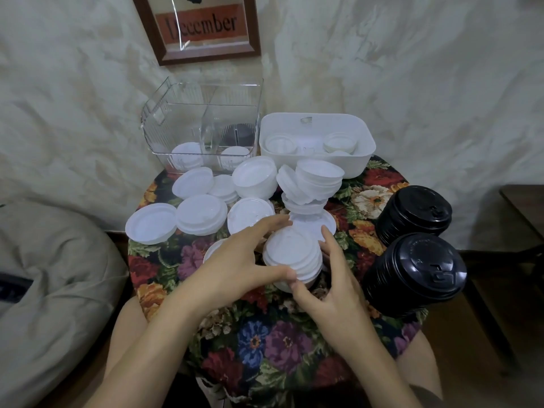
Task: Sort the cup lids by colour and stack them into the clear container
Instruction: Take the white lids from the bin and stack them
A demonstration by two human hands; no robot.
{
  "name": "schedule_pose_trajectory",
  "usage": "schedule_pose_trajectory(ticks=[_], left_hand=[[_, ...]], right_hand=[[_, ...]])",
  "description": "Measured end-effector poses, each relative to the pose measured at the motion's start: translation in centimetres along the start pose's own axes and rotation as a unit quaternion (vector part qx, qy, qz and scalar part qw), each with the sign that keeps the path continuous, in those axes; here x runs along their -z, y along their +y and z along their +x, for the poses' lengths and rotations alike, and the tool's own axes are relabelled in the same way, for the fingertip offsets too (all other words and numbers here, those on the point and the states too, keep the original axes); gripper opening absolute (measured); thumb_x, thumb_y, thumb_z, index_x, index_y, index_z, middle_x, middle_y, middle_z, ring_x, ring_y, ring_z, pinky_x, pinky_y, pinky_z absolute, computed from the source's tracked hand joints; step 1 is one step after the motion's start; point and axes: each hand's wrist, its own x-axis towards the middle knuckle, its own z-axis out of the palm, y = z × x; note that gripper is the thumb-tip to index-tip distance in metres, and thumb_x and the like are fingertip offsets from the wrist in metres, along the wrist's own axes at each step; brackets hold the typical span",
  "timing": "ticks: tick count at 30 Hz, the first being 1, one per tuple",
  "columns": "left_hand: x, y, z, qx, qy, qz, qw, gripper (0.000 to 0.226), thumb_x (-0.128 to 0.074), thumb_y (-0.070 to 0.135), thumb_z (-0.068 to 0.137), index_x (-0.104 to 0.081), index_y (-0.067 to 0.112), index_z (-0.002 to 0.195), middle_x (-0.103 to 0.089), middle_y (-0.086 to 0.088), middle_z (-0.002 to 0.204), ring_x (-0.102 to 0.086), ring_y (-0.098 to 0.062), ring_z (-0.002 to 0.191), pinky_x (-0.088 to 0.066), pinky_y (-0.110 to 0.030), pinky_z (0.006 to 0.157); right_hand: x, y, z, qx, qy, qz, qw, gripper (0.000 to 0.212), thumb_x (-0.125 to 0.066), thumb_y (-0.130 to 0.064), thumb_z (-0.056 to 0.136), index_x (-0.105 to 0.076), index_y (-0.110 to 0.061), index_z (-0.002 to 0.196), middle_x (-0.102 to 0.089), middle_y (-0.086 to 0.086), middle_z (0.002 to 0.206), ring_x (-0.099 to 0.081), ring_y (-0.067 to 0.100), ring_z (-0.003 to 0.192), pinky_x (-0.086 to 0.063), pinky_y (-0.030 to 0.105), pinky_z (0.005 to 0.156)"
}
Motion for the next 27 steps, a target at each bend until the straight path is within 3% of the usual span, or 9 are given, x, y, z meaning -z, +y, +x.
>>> schedule_pose_trajectory(ticks=[1, 4, 9, 15, 22, 25, 27], left_hand=[[0.1, 0.0, 0.0, 0.003, -0.008, 0.001, 1.000, 0.081, -0.085, 0.047, 0.079, -0.042, 0.054, 0.146, -0.044, 0.038, 0.146, -0.042, 0.019, 0.128, -0.038, -0.015, 0.105], [0.1, 0.0, 0.2, -0.002, -0.032, 0.000, 0.999, 0.078, -0.084, 0.043, 0.081, -0.043, 0.051, 0.147, -0.040, 0.038, 0.147, -0.034, 0.019, 0.134, -0.032, -0.011, 0.105], [-0.3, -0.6, 0.0, -0.001, -0.045, -0.040, 0.998, 0.076, -0.082, 0.036, 0.086, -0.042, 0.051, 0.148, -0.038, 0.042, 0.147, -0.030, 0.024, 0.135, -0.029, -0.002, 0.103], [-0.9, -0.9, -0.3, 0.008, -0.023, -0.097, 0.995, 0.078, -0.079, 0.036, 0.089, -0.037, 0.046, 0.154, -0.038, 0.036, 0.154, -0.030, 0.014, 0.143, -0.029, -0.024, 0.119], [-1.7, -0.8, -0.7, -0.009, 0.051, -0.029, 0.998, 0.083, -0.079, 0.065, 0.072, -0.044, 0.050, 0.146, -0.043, 0.037, 0.137, -0.040, 0.015, 0.132, -0.037, -0.016, 0.103], [-2.3, -0.9, -1.0, -0.010, 0.080, -0.024, 0.996, 0.077, -0.082, 0.062, 0.070, -0.044, 0.056, 0.137, -0.043, 0.037, 0.134, -0.042, 0.015, 0.129, -0.038, -0.016, 0.101], [-2.6, -1.0, -1.3, -0.005, 0.085, -0.028, 0.996, 0.074, -0.085, 0.057, 0.073, -0.040, 0.061, 0.132, -0.043, 0.038, 0.136, -0.041, 0.015, 0.131, -0.038, -0.017, 0.105]], right_hand=[[0.0, 0.0, 0.0, -0.002, 0.000, 0.001, 1.000, 0.092, -0.065, -0.063, 0.086, -0.007, -0.055, 0.157, -0.032, -0.029, 0.154, -0.032, -0.012, 0.140, -0.032, 0.015, 0.108], [0.0, 0.0, 0.0, 0.018, -0.009, -0.012, 1.000, 0.084, -0.065, -0.055, 0.090, -0.012, -0.058, 0.156, -0.029, -0.036, 0.150, -0.029, -0.017, 0.138, -0.029, 0.003, 0.101], [0.0, -0.2, -0.1, 0.028, -0.015, -0.003, 0.999, 0.074, -0.052, -0.066, 0.091, -0.021, -0.051, 0.156, -0.026, -0.036, 0.154, -0.026, -0.015, 0.142, -0.031, 0.010, 0.103], [-0.1, -0.1, 0.0, 0.012, -0.007, -0.001, 1.000, 0.063, -0.050, -0.063, 0.096, -0.013, -0.065, 0.147, -0.016, -0.054, 0.144, -0.019, -0.027, 0.136, -0.022, -0.005, 0.099], [-0.1, 0.0, 0.1, 0.004, -0.011, -0.005, 1.000, 0.069, -0.051, -0.062, 0.096, -0.028, -0.041, 0.157, -0.029, -0.037, 0.154, -0.028, -0.017, 0.141, -0.029, 0.004, 0.105], [0.0, 0.0, 0.0, -0.001, -0.010, -0.008, 1.000, 0.076, -0.050, -0.065, 0.089, -0.030, -0.039, 0.157, -0.033, -0.033, 0.154, -0.030, -0.017, 0.139, -0.030, 0.011, 0.106], [0.0, -0.1, -0.1, 0.000, -0.017, -0.014, 1.000, 0.073, -0.056, -0.055, 0.092, -0.030, -0.038, 0.157, -0.033, -0.032, 0.154, -0.030, -0.015, 0.140, -0.030, 0.012, 0.107]])
